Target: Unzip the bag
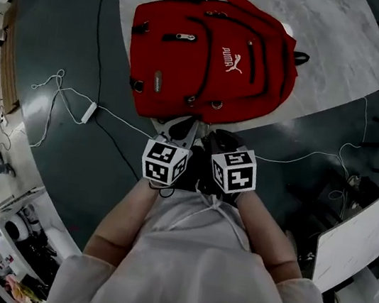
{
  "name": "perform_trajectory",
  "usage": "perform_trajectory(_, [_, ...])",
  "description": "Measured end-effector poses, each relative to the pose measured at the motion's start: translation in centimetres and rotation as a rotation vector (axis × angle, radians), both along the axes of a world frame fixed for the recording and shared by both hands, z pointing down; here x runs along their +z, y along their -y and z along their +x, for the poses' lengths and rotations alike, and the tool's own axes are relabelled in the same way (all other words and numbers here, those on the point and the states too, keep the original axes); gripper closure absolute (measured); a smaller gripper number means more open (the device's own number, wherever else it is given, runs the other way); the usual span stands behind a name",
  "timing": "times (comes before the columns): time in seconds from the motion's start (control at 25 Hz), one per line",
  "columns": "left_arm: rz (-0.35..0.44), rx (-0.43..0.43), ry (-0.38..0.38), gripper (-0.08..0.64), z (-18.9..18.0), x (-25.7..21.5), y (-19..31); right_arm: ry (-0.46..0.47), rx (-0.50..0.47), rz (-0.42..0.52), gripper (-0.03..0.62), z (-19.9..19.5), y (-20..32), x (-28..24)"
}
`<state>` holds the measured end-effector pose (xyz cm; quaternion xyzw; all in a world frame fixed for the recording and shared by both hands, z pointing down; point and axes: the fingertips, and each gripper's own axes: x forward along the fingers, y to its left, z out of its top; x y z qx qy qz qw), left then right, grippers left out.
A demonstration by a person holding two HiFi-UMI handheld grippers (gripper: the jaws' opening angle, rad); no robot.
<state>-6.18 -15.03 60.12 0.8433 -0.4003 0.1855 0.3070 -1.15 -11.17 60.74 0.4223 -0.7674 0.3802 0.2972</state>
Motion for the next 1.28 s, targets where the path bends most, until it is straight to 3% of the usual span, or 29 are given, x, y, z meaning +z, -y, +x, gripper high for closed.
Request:
perform_trajectory(0.12, [-0.049, 0.046, 0.016, 0.540, 0.0, 1.8, 0.4, -0.012, 0.014, -0.050, 0.558, -0.7, 0.1, 1.6])
perform_trajectory(0.24, [-0.077, 0.064, 0.027, 0.540, 0.0, 2.8, 1.0, -0.014, 0.000, -0.099, 0.515, -1.6, -0.1, 2.9])
perform_trajectory(0.52, [-0.126, 0.086, 0.073, 0.540, -0.1, 4.5, 1.1, -0.093, 0.002, -0.148, 0.515, -2.1, -0.1, 4.9])
perform_trajectory(0.68, [-0.158, 0.083, 0.070, 0.540, -0.2, 4.8, 1.1, -0.152, -0.017, -0.132, 0.540, -1.9, 0.1, 5.2])
perform_trajectory(0.84, [-0.170, 0.091, 0.087, 0.540, -0.3, 5.1, 1.2, -0.141, -0.029, -0.142, 0.560, -1.4, 0.2, 5.3])
perform_trajectory(1.28, [-0.153, 0.099, 0.158, 0.540, -0.3, 5.5, 1.1, -0.154, -0.215, -0.125, 0.565, -0.6, 0.0, 4.9])
